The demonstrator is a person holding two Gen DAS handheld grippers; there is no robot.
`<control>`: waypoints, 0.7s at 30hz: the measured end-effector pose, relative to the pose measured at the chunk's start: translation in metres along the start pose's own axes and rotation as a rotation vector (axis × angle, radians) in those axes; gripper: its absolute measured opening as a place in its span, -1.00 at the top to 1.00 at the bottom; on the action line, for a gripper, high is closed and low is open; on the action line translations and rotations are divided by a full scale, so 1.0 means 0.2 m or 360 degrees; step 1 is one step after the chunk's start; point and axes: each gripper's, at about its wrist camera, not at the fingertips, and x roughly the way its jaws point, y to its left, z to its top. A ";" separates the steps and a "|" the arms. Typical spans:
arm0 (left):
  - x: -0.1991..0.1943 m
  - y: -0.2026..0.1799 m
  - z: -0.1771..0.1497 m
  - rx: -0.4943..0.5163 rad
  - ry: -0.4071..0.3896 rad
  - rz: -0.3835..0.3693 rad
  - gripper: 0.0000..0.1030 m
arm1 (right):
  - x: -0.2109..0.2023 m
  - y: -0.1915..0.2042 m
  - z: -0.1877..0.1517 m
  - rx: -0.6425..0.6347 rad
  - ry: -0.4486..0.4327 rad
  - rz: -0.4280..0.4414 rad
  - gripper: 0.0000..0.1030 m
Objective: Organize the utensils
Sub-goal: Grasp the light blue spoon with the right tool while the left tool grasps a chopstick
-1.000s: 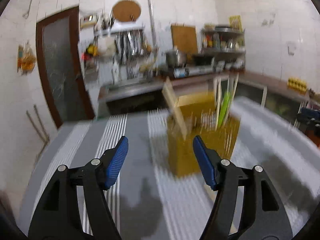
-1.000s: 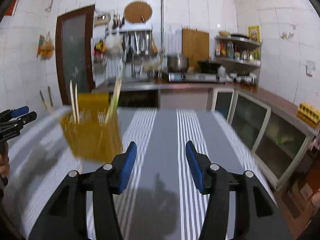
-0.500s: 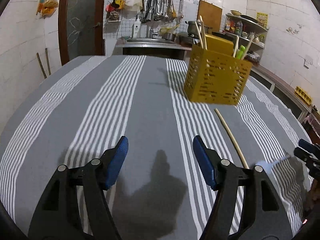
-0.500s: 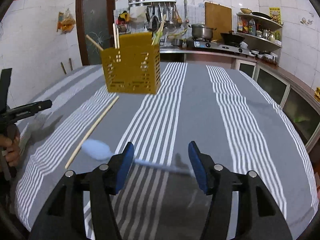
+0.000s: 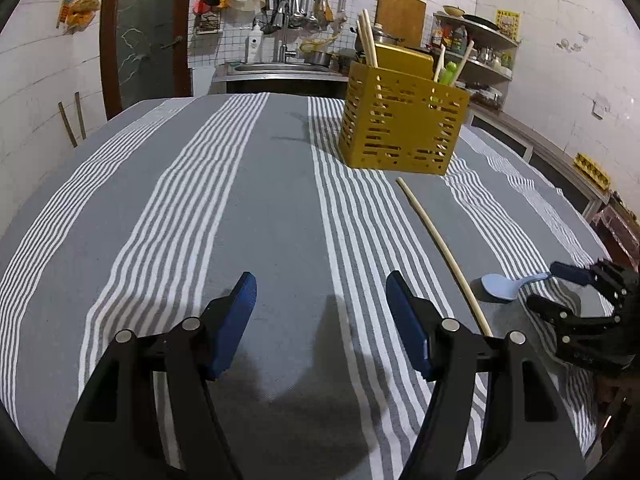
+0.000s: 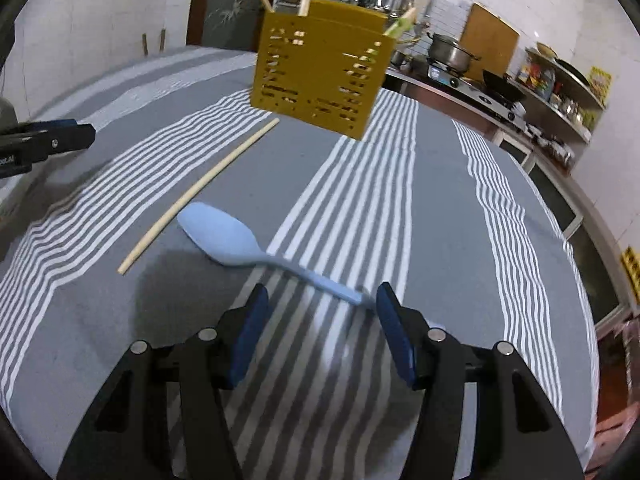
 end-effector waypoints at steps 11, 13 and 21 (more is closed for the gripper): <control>0.36 -0.21 0.21 0.0121 0.0213 -0.0083 -0.27 | 0.23 -0.09 0.24 0.0111 0.0086 -0.0033 -0.06; 0.41 -0.25 0.26 0.0143 0.0220 -0.0085 -0.27 | 0.28 -0.11 0.28 0.0143 0.0102 -0.0037 0.02; 0.70 -0.43 0.43 0.0254 0.0376 -0.0058 -0.27 | 0.45 -0.30 0.41 0.0364 0.0204 0.0005 0.47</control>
